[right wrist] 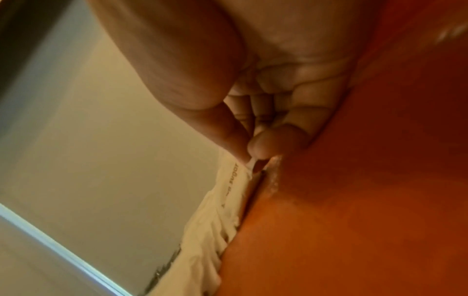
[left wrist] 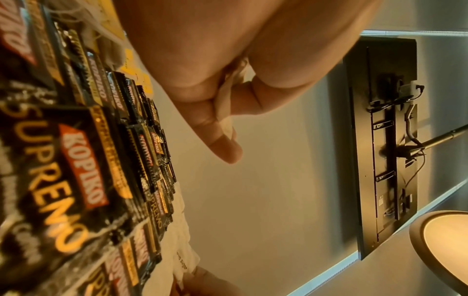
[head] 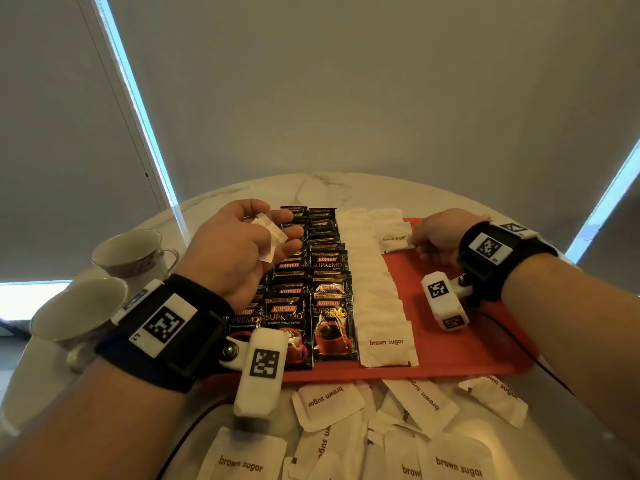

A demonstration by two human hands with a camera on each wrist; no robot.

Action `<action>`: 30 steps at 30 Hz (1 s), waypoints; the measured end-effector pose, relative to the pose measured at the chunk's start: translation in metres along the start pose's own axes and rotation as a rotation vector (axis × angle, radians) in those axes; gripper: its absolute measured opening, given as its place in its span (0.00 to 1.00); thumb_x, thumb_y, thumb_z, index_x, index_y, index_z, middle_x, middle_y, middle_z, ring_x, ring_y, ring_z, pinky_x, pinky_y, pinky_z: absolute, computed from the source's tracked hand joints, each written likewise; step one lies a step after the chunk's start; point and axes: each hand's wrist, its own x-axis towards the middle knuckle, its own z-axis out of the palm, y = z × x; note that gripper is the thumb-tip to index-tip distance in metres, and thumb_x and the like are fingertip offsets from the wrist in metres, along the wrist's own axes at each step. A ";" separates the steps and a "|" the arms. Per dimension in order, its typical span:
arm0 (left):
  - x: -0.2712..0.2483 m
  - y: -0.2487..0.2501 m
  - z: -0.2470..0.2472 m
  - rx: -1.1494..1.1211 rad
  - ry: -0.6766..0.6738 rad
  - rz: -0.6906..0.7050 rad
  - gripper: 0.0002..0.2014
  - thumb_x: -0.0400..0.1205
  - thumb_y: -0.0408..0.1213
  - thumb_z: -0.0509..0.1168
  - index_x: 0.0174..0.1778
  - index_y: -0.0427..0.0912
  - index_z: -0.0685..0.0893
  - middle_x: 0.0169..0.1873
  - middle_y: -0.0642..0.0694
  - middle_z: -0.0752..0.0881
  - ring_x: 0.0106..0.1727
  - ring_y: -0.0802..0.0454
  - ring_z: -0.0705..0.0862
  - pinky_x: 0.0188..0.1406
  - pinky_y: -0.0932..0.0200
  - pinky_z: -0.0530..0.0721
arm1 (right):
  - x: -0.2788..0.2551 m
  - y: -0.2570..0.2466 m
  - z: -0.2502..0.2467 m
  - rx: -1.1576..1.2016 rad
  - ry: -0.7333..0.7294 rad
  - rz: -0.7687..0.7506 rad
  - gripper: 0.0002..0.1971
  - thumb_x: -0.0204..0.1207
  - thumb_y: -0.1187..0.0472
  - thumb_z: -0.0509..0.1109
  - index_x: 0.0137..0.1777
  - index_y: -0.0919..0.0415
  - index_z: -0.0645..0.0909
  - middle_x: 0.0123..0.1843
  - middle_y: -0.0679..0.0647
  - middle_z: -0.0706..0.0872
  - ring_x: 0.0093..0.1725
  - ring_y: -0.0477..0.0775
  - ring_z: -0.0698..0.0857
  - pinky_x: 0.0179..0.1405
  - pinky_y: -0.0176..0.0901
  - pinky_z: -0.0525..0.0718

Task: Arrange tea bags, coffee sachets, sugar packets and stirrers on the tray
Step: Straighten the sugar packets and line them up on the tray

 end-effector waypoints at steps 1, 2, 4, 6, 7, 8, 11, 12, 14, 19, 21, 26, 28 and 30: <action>0.000 0.000 0.000 0.001 -0.002 0.003 0.28 0.77 0.06 0.49 0.57 0.41 0.80 0.59 0.33 0.88 0.50 0.40 0.94 0.38 0.55 0.92 | 0.000 -0.001 0.001 -0.001 -0.013 -0.002 0.13 0.77 0.76 0.71 0.61 0.76 0.84 0.36 0.62 0.84 0.31 0.54 0.82 0.39 0.47 0.83; 0.000 0.000 0.000 0.001 -0.004 0.004 0.28 0.77 0.06 0.49 0.56 0.41 0.80 0.58 0.33 0.88 0.50 0.40 0.94 0.38 0.55 0.92 | 0.000 -0.001 0.001 0.015 -0.025 -0.005 0.14 0.78 0.76 0.71 0.63 0.75 0.84 0.38 0.63 0.85 0.33 0.54 0.83 0.43 0.47 0.85; 0.001 0.000 -0.001 0.004 -0.010 0.004 0.28 0.77 0.06 0.49 0.57 0.41 0.80 0.58 0.34 0.88 0.50 0.41 0.95 0.39 0.55 0.92 | 0.000 0.002 0.000 0.098 -0.034 -0.010 0.14 0.79 0.77 0.71 0.64 0.73 0.84 0.49 0.67 0.88 0.39 0.55 0.86 0.48 0.48 0.88; 0.002 0.001 -0.002 0.005 -0.014 0.002 0.28 0.78 0.06 0.50 0.58 0.41 0.80 0.58 0.34 0.89 0.49 0.42 0.95 0.40 0.54 0.93 | -0.002 0.005 -0.002 0.185 -0.022 -0.015 0.12 0.80 0.75 0.71 0.62 0.69 0.85 0.56 0.67 0.89 0.45 0.57 0.89 0.45 0.48 0.91; 0.002 0.001 -0.003 0.006 -0.018 0.004 0.28 0.78 0.06 0.50 0.59 0.41 0.80 0.58 0.35 0.89 0.49 0.42 0.96 0.41 0.54 0.93 | -0.002 0.006 -0.002 0.216 -0.007 -0.016 0.11 0.80 0.75 0.71 0.60 0.68 0.85 0.56 0.65 0.89 0.47 0.57 0.89 0.47 0.49 0.92; 0.002 0.002 -0.003 0.007 -0.025 0.007 0.29 0.78 0.06 0.50 0.59 0.41 0.80 0.58 0.35 0.89 0.49 0.42 0.96 0.42 0.53 0.94 | -0.005 0.007 -0.003 0.237 0.009 -0.021 0.10 0.80 0.74 0.71 0.59 0.68 0.85 0.54 0.64 0.89 0.47 0.57 0.88 0.51 0.50 0.91; 0.001 0.002 -0.001 0.002 -0.045 0.002 0.28 0.79 0.06 0.51 0.62 0.41 0.80 0.59 0.35 0.89 0.51 0.42 0.96 0.41 0.54 0.94 | -0.011 0.005 -0.002 0.235 -0.012 -0.044 0.09 0.79 0.75 0.70 0.56 0.70 0.86 0.48 0.64 0.89 0.41 0.56 0.85 0.44 0.48 0.87; 0.001 0.002 -0.001 -0.004 -0.049 -0.004 0.28 0.79 0.06 0.51 0.63 0.40 0.79 0.59 0.35 0.90 0.52 0.42 0.95 0.41 0.54 0.94 | -0.015 0.003 0.000 0.199 -0.039 -0.042 0.08 0.78 0.75 0.71 0.55 0.70 0.87 0.48 0.64 0.89 0.40 0.56 0.85 0.41 0.47 0.86; 0.001 0.001 -0.001 -0.011 -0.054 -0.014 0.27 0.81 0.07 0.52 0.64 0.40 0.79 0.59 0.34 0.91 0.55 0.41 0.95 0.41 0.53 0.94 | -0.021 -0.001 0.005 0.126 -0.089 -0.023 0.07 0.79 0.74 0.70 0.53 0.69 0.88 0.46 0.62 0.88 0.37 0.54 0.84 0.39 0.46 0.85; 0.001 0.001 -0.001 -0.011 -0.067 -0.029 0.18 0.88 0.14 0.54 0.63 0.40 0.78 0.56 0.38 0.94 0.57 0.43 0.95 0.46 0.50 0.96 | -0.027 -0.004 0.008 0.142 -0.118 -0.014 0.08 0.85 0.69 0.67 0.58 0.69 0.87 0.42 0.59 0.88 0.34 0.52 0.83 0.36 0.43 0.83; 0.000 0.002 0.000 -0.006 -0.073 -0.034 0.15 0.90 0.18 0.55 0.62 0.41 0.79 0.56 0.41 0.95 0.59 0.43 0.94 0.54 0.46 0.94 | -0.034 -0.008 0.012 0.219 -0.094 -0.088 0.08 0.84 0.68 0.69 0.56 0.68 0.88 0.47 0.59 0.88 0.33 0.51 0.83 0.32 0.41 0.82; -0.005 0.002 0.005 0.040 -0.137 0.021 0.13 0.93 0.28 0.56 0.65 0.45 0.82 0.61 0.53 0.93 0.68 0.45 0.90 0.59 0.48 0.87 | -0.087 -0.030 0.045 0.287 -0.423 -0.258 0.11 0.80 0.55 0.76 0.53 0.64 0.89 0.39 0.54 0.87 0.30 0.48 0.82 0.30 0.40 0.80; -0.007 0.001 0.007 0.039 -0.170 0.058 0.15 0.94 0.30 0.55 0.71 0.45 0.82 0.64 0.55 0.92 0.67 0.49 0.90 0.54 0.53 0.89 | -0.109 -0.034 0.062 0.225 -0.544 -0.300 0.18 0.77 0.47 0.78 0.54 0.63 0.90 0.40 0.52 0.89 0.32 0.49 0.84 0.32 0.41 0.83; -0.010 -0.001 0.008 0.017 -0.214 0.071 0.17 0.95 0.31 0.53 0.74 0.44 0.82 0.67 0.54 0.91 0.65 0.51 0.91 0.53 0.53 0.90 | -0.122 -0.032 0.075 0.226 -0.585 -0.353 0.18 0.77 0.49 0.79 0.56 0.63 0.89 0.42 0.54 0.90 0.34 0.49 0.85 0.35 0.43 0.86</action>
